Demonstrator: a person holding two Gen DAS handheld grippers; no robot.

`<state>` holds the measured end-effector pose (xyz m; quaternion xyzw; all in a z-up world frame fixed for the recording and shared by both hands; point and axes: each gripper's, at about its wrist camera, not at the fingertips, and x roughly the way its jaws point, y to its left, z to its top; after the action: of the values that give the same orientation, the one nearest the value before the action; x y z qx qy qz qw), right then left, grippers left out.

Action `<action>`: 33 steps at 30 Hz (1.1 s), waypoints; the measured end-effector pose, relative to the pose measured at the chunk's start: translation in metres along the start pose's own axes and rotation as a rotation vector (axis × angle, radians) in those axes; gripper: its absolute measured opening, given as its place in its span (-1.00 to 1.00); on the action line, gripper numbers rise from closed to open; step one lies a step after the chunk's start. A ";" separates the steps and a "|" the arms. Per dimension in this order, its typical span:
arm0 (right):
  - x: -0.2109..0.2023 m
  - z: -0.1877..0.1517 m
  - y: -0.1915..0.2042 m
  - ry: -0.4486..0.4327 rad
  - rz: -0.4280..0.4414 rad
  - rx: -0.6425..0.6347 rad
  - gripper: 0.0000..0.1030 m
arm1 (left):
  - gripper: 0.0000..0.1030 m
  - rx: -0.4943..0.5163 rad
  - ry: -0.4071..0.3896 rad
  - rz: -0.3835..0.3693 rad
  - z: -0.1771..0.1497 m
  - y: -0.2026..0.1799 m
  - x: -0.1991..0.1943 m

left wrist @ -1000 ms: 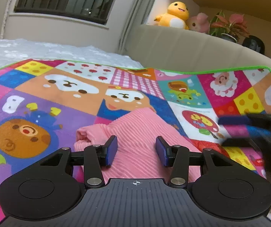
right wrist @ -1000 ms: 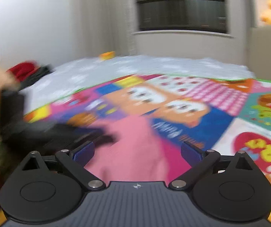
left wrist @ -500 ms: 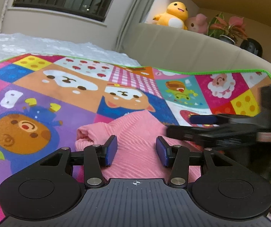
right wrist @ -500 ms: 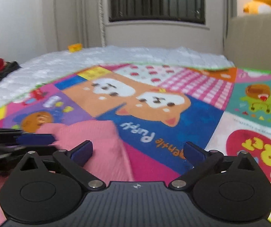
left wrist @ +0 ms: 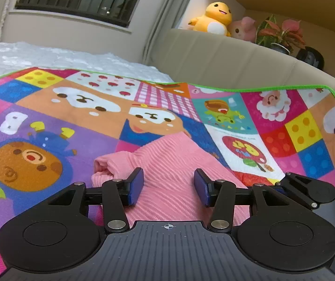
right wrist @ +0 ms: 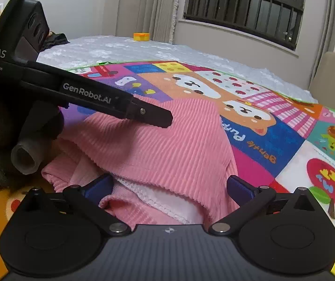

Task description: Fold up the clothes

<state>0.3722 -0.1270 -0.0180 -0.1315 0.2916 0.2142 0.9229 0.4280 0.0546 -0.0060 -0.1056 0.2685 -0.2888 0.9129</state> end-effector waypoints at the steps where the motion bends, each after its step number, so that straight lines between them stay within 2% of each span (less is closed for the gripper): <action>1: -0.002 0.000 -0.002 -0.003 0.006 0.007 0.99 | 0.02 -0.001 0.000 -0.001 0.000 0.000 0.000; 5: -0.021 0.001 -0.011 -0.050 0.076 0.065 0.99 | 0.02 -0.005 -0.002 -0.003 0.000 0.001 0.000; 8: -0.040 0.005 -0.025 -0.135 0.103 0.147 0.99 | 0.02 -0.006 -0.003 -0.004 0.000 0.001 0.000; 11: -0.044 0.008 -0.046 -0.187 0.025 0.227 0.99 | 0.02 -0.005 -0.003 -0.004 0.000 0.001 0.000; 13: -0.032 0.008 -0.056 -0.139 -0.034 0.247 0.99 | 0.02 -0.005 -0.003 -0.005 0.000 0.000 0.000; 15: -0.013 0.005 -0.058 -0.050 -0.083 0.227 1.00 | 0.02 -0.003 -0.002 -0.008 0.000 0.000 0.000; 17: 0.000 -0.001 -0.057 -0.018 -0.073 0.228 1.00 | 0.02 0.004 -0.002 -0.006 -0.001 -0.002 0.000; 24: 0.002 -0.008 -0.051 -0.034 -0.082 0.219 1.00 | 0.03 0.029 -0.020 0.013 -0.002 -0.007 -0.006; 26: 0.001 -0.007 -0.049 -0.036 -0.096 0.207 1.00 | 0.16 0.024 -0.046 0.018 -0.003 -0.010 -0.017; 30: -0.002 -0.007 -0.049 -0.044 -0.109 0.196 1.00 | 0.21 -0.048 -0.063 0.048 -0.008 -0.017 -0.040; 31: -0.003 -0.007 -0.050 -0.044 -0.102 0.204 1.00 | 0.17 -0.064 -0.064 0.074 -0.013 -0.019 -0.047; 33: -0.004 -0.007 -0.052 -0.045 -0.089 0.220 1.00 | 0.14 -0.144 -0.080 0.070 -0.027 -0.017 -0.057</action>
<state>0.3899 -0.1766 -0.0152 -0.0373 0.2862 0.1424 0.9468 0.3656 0.0735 0.0019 -0.1731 0.2557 -0.2324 0.9223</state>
